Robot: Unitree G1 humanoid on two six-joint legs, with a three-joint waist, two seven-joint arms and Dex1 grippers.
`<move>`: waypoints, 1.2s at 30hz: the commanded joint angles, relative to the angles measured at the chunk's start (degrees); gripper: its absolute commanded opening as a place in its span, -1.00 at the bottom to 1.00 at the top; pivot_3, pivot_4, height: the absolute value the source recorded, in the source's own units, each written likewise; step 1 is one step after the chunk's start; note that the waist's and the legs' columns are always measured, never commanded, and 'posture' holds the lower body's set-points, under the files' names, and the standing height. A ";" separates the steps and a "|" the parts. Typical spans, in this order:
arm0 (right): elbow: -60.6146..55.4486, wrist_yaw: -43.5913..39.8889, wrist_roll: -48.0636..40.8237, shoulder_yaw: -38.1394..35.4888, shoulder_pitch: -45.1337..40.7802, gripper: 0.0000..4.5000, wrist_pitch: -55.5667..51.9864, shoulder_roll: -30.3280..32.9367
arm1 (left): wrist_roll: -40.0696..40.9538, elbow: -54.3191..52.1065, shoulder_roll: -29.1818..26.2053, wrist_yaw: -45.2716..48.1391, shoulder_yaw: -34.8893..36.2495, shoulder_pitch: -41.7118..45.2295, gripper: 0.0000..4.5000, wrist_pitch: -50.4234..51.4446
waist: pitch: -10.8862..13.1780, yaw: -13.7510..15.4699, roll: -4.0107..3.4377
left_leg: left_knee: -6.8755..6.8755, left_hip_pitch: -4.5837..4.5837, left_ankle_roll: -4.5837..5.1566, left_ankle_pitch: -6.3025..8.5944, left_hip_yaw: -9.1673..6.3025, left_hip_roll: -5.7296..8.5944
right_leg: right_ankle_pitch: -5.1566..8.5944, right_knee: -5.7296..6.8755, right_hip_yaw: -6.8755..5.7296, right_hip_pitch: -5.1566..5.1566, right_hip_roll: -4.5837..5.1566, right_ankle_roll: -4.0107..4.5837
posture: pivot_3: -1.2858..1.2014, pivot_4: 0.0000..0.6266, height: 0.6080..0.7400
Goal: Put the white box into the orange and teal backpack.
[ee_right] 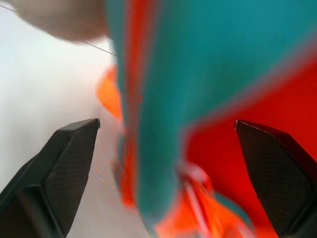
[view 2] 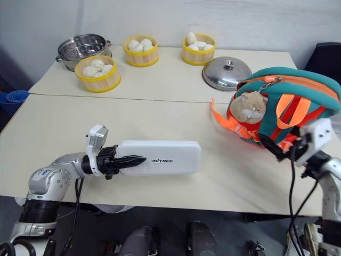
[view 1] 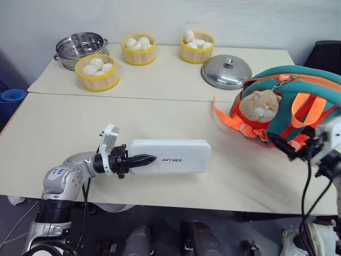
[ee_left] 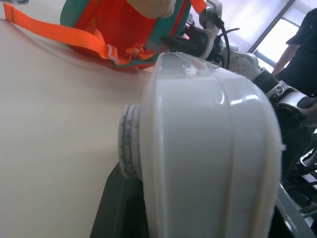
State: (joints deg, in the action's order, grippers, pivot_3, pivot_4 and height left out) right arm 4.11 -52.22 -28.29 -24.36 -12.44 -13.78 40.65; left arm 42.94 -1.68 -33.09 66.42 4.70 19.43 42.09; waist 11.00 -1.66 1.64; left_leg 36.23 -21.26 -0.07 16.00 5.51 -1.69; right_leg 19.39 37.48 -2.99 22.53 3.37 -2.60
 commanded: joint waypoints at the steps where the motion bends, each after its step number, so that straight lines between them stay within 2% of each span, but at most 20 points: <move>1: 0.55 -1.03 -1.15 2.14 -3.25 0.73 -0.05 -0.69 | 3.21 -1.44 -1.07 1.06 3.04 -0.03 -0.44 1.04 | 0.00 0.07 0.00 | 0.01 -0.01 0.00 0.00 0.00 0.00 | 0.00 -0.01 0.00 0.00 0.01 0.00 | 0.03 -0.52 1.00; 6: -0.77 -1.52 -2.32 6.00 -7.23 -0.04 -1.19 -3.27 | 4.67 2.28 -1.81 0.39 6.72 0.22 -0.44 2.45 | 0.00 0.02 -0.01 | 0.03 -0.05 -0.04 -0.02 0.00 0.02 | -0.01 -0.03 -0.01 0.01 0.04 -0.01 | 0.03 -0.52 1.00; 12: -17.20 -0.74 -11.48 11.53 -6.49 -0.95 -12.48 -5.98 | 7.14 9.36 -3.50 -0.69 13.49 2.66 -0.44 4.17 | 0.03 -0.29 -0.06 | -0.05 -0.05 -0.02 -0.01 -0.01 -0.03 | 0.00 0.07 -0.01 0.12 0.02 0.00 | 0.03 -0.52 1.00; 16: -31.03 1.27 -25.05 13.01 -2.77 -0.98 -23.85 -5.45 | 7.78 12.19 -5.05 -2.21 17.48 4.17 -0.44 4.61 | 0.04 0.07 -0.05 | -0.07 -0.09 0.00 0.01 -0.08 -0.02 | 0.00 0.07 -0.05 0.14 0.05 0.00 | 0.03 -0.52 1.00; 19: -38.29 2.94 -35.01 11.48 2.03 -0.98 -30.62 -2.40 | 8.91 11.59 -5.95 -2.94 19.61 4.40 -0.44 5.91 | 0.04 0.10 -0.05 | -0.09 -0.19 -0.02 0.04 -0.12 -0.01 | 0.00 -0.06 -0.07 0.15 0.09 0.00 | 0.03 -0.52 1.00; 26: -37.36 -4.35 -43.55 -1.65 15.33 -0.98 -38.54 12.76 | 12.09 4.90 -8.02 -2.27 21.32 3.61 -0.44 8.08 | 0.03 0.21 0.00 | -0.02 -0.28 0.49 0.41 -0.12 0.03 | -0.05 -0.49 -0.08 0.01 0.15 -0.10 | 0.03 -0.52 1.00; 30: -32.92 -8.20 -43.47 -8.31 19.22 -0.98 -40.58 17.64 | 11.53 0.98 -5.36 -3.95 18.83 6.32 -0.44 5.60 | 0.02 0.42 0.02 | 0.00 -0.27 0.52 0.41 -0.14 0.02 | -0.06 -0.54 -0.09 -0.04 0.14 -0.12 | 0.03 -0.52 1.00; 33: -29.67 -11.16 -40.15 -9.39 21.18 -0.98 -40.05 19.28 | 7.81 -1.38 -1.98 -4.09 13.52 10.12 -0.44 0.74 | 0.02 1.34 0.02 | 0.02 -0.26 0.52 0.37 -0.13 0.03 | -0.07 -0.51 -0.10 -0.05 0.12 -0.14 | 0.03 -0.52 1.00; 36: -29.00 -11.98 -37.90 -7.43 21.44 -0.98 -38.57 18.29 | 0.48 1.14 2.49 -3.32 6.86 15.98 -0.44 -8.59 | 0.03 2.07 0.03 | 0.17 -0.28 0.54 0.35 -0.11 0.05 | -0.11 -0.49 -0.11 -0.10 0.09 -0.22 | 0.03 -0.52 1.00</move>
State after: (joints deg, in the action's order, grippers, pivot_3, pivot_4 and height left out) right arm -24.49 -63.14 -67.07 -31.73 8.84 -53.46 59.11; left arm 46.25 0.17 -31.12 62.20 13.19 33.21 38.88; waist 11.03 0.41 1.67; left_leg 36.43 -21.59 0.49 16.34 5.40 -1.63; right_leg 19.25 36.99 -3.10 22.45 3.46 -2.86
